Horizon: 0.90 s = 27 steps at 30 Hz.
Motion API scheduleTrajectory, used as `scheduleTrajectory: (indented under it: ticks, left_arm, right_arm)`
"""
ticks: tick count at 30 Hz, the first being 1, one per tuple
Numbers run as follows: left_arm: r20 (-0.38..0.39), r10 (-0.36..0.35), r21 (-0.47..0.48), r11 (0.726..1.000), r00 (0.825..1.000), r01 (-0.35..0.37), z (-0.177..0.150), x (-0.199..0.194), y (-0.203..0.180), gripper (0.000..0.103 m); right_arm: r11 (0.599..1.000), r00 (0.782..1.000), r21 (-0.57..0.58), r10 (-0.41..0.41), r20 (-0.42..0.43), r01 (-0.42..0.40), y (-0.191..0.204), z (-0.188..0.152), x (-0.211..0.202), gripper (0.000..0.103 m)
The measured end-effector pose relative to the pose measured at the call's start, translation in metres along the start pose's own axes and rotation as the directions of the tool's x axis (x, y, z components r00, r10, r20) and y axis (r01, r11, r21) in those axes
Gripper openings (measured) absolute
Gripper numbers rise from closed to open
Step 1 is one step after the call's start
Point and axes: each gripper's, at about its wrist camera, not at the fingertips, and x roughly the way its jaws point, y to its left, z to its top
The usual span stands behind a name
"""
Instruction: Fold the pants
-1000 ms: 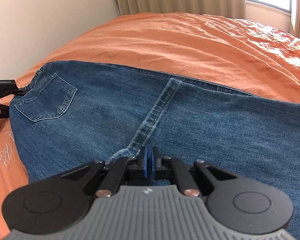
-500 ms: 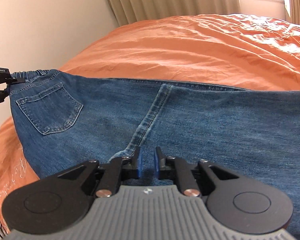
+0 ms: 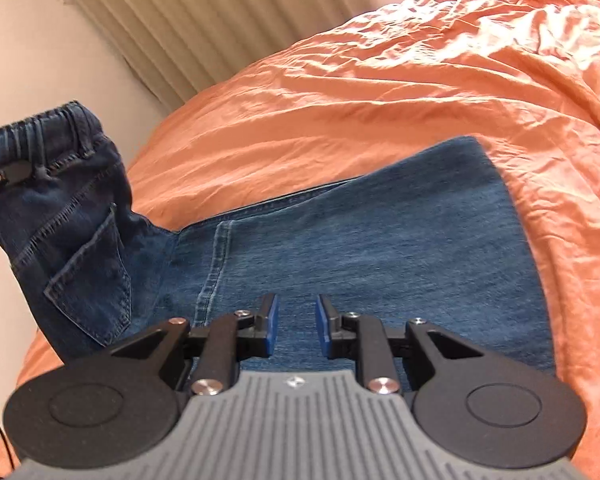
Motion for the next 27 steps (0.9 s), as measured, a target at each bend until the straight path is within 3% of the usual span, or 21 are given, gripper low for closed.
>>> scheduleTrajectory:
  ticks: [5, 9, 12, 14, 16, 20, 21, 23, 27]
  left_arm:
    - [-0.118, -0.092, 0.086, 0.991, 0.989, 0.103, -0.043, 0.019, -0.081, 0.021]
    - [-0.262, -0.141, 0.093, 0.981, 0.955, 0.171, -0.08, 0.026, -0.105, 0.022]
    - [-0.368, -0.222, -0.02, 0.973, 0.903, 0.231, -0.089, 0.027, -0.096, 0.03]
    - [-0.409, -0.316, -0.115, 0.948, 0.856, 0.295, -0.089, 0.033, -0.087, 0.051]
    - [-0.434, -0.411, -0.237, 0.911, 0.802, 0.338, -0.088, 0.038, -0.075, 0.058]
    - [-0.405, -0.564, -0.431, 0.812, 0.72, 0.394, -0.082, 0.047, -0.049, 0.064]
    - [-0.391, -0.59, -0.461, 0.79, 0.706, 0.404, -0.08, 0.047, -0.043, 0.064]
    - [-0.372, -0.587, -0.467, 0.788, 0.719, 0.402, -0.073, 0.042, -0.029, 0.059]
    - [-0.332, -0.497, -0.407, 0.842, 0.802, 0.353, -0.058, 0.036, -0.001, 0.058]
  right_arm:
    - [0.996, 1.0, 0.084, 0.011, -0.005, -0.011, -0.022, 0.002, -0.012, 0.018]
    - [0.994, 1.0, 0.105, -0.013, -0.013, 0.014, -0.033, 0.003, -0.01, 0.022]
    - [0.991, 0.999, 0.128, -0.03, -0.041, 0.035, -0.037, 0.003, -0.002, 0.025]
    - [0.987, 0.999, 0.158, -0.002, -0.036, 0.008, -0.04, 0.007, -0.002, 0.025]
    - [0.986, 1.0, 0.165, 0.006, -0.013, -0.004, -0.041, 0.012, -0.005, 0.027]
    - [0.985, 1.0, 0.171, 0.015, 0.014, -0.018, -0.044, 0.014, -0.01, 0.029]
    - [0.983, 0.999, 0.179, 0.033, 0.015, -0.036, -0.045, 0.014, -0.01, 0.029]
    - [0.977, 0.997, 0.198, 0.072, 0.019, -0.075, -0.046, 0.014, -0.01, 0.029]
    - [0.956, 0.981, 0.226, 0.193, 0.003, -0.188, -0.041, 0.015, 0.001, 0.029]
